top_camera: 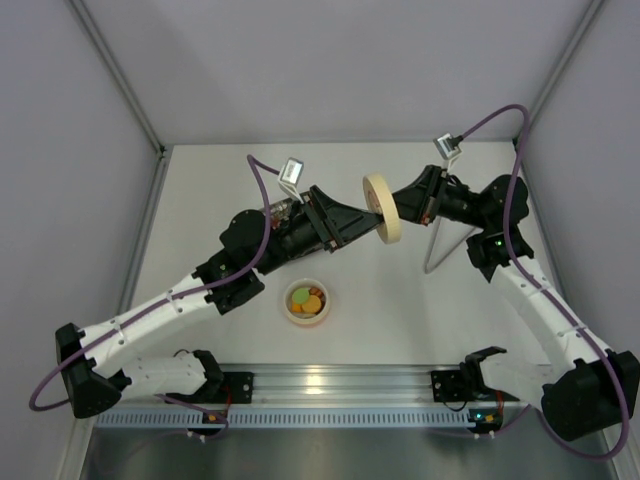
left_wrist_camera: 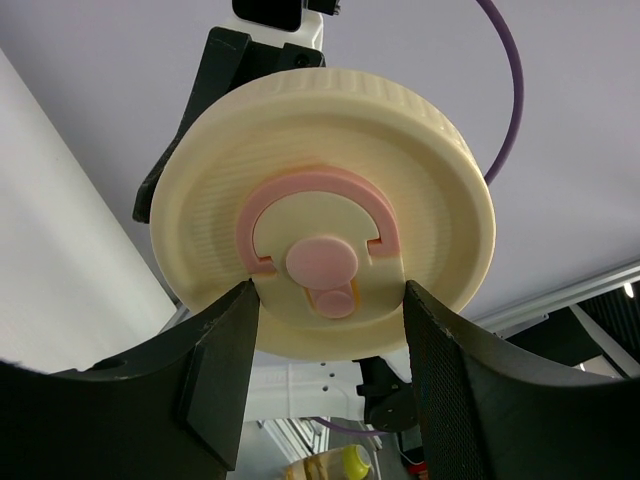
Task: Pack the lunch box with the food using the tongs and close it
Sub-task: Close the box lid on the packing box.
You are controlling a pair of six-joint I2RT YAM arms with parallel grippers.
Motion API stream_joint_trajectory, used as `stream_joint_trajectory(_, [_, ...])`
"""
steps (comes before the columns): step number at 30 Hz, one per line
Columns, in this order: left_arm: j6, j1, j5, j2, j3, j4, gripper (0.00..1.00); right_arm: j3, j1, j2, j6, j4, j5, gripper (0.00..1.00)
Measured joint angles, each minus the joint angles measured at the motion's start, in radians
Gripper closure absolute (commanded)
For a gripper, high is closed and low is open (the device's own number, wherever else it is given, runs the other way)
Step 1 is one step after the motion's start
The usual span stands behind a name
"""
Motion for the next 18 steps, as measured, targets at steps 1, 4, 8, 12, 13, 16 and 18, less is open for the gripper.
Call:
stream_joint_trajectory(1, [0.003,-0.001,0.0,0.0,0.0,0.002,0.6,0.0,0.0,0.0,0.0,-0.001,0.0,0.81])
stream_joint_trajectory(4, [0.01,-0.004,0.0,0.0,0.0,0.001,0.6,0.0,0.0,0.0,-0.002,-0.005,0.006,0.78])
stream_joint_trajectory(8, [0.015,-0.005,0.0,0.0,0.0,0.001,0.62,0.0,0.0,0.0,-0.007,-0.006,0.014,0.73])
stream_joint_trajectory(12, [0.018,-0.005,0.0,-0.002,0.0,0.0,0.62,0.0,0.0,0.0,-0.018,-0.018,0.023,0.61])
stream_joint_trajectory(13, [0.019,-0.005,0.0,-0.004,0.0,-0.001,0.63,0.0,0.0,-0.001,-0.022,-0.026,0.026,0.6])
stream_joint_trajectory(16, [0.027,-0.005,-0.008,-0.012,0.0,-0.007,0.63,0.001,0.0,-0.002,-0.034,-0.05,0.034,0.59])
stream_joint_trajectory(18, [0.034,-0.005,-0.016,-0.018,0.0,-0.01,0.63,0.002,0.0,-0.005,-0.039,-0.063,0.038,0.59])
